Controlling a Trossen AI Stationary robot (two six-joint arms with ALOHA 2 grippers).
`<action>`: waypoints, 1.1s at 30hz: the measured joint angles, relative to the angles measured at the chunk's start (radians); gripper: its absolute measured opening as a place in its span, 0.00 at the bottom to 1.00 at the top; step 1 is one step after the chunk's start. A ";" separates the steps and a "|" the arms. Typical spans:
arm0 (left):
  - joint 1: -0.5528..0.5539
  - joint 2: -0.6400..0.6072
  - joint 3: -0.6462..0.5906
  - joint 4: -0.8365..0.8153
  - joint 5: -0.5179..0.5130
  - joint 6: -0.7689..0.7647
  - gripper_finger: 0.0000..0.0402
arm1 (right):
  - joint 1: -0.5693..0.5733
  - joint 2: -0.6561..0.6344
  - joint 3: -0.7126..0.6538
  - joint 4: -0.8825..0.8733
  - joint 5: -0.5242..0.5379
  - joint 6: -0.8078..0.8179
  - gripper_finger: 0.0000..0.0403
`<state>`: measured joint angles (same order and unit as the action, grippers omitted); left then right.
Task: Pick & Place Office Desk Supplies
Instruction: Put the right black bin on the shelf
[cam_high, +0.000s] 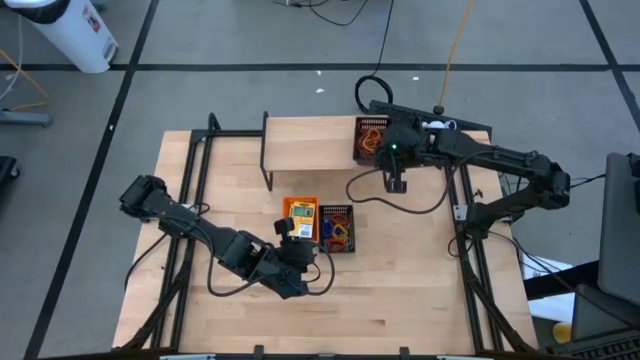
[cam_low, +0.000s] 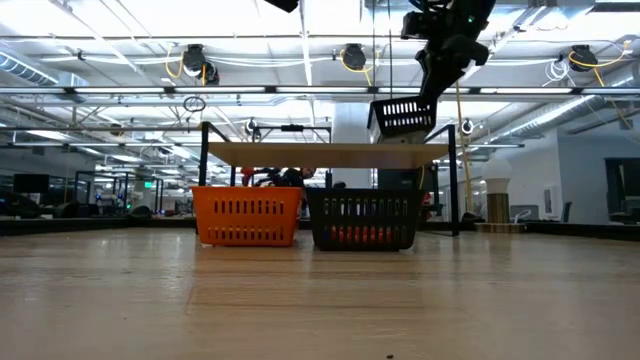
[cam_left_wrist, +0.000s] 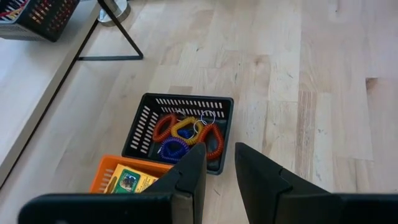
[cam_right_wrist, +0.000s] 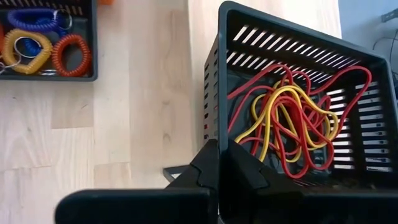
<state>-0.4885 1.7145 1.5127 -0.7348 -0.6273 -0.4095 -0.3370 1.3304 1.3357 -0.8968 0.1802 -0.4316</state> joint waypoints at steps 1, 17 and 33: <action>0.000 0.000 0.000 0.002 0.000 0.000 0.22 | -0.006 0.000 0.000 0.000 -0.001 0.000 0.00; 0.000 0.000 0.000 0.006 0.000 0.001 0.22 | -0.033 0.000 0.000 0.002 -0.051 -0.011 0.00; 0.000 0.000 0.000 0.006 0.000 0.001 0.22 | -0.044 0.000 0.000 0.011 -0.051 -0.027 0.06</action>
<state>-0.4885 1.7145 1.5124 -0.7284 -0.6273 -0.4085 -0.3805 1.3304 1.3354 -0.8859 0.1287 -0.4583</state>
